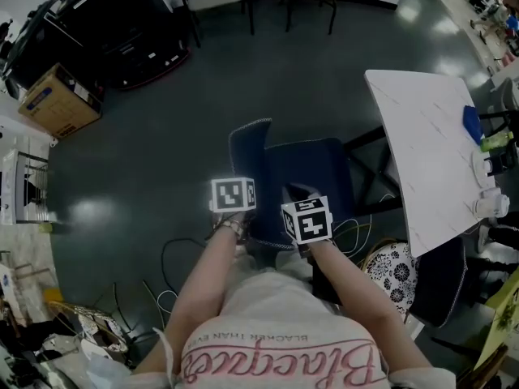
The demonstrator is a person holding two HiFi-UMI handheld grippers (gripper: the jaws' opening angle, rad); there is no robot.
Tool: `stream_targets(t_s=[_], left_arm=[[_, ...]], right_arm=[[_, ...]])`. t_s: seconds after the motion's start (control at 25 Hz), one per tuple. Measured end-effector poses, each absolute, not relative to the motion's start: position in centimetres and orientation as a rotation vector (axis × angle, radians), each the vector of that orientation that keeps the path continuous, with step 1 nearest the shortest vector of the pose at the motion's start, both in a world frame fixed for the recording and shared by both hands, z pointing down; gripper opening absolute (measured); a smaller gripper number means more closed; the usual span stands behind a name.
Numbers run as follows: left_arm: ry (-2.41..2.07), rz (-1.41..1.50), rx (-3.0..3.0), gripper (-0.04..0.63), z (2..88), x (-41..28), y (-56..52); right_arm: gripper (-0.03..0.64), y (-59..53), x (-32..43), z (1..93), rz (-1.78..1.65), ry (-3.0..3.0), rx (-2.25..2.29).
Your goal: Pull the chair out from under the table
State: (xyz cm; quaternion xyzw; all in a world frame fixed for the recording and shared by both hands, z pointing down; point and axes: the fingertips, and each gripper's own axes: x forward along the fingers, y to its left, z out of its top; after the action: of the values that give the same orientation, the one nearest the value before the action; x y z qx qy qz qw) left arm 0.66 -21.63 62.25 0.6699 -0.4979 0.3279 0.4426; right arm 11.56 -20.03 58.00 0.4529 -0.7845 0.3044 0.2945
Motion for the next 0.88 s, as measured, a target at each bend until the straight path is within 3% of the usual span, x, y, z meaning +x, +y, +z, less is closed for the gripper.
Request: stream_targets(t_s=[0.88], left_arm=[[-1.245,0.747,1.644,0.109,61.6,-8.9,-18.6]], right_arm=[[0.007,-17.5,1.5,54.8,0.588,-2.231,1.014]])
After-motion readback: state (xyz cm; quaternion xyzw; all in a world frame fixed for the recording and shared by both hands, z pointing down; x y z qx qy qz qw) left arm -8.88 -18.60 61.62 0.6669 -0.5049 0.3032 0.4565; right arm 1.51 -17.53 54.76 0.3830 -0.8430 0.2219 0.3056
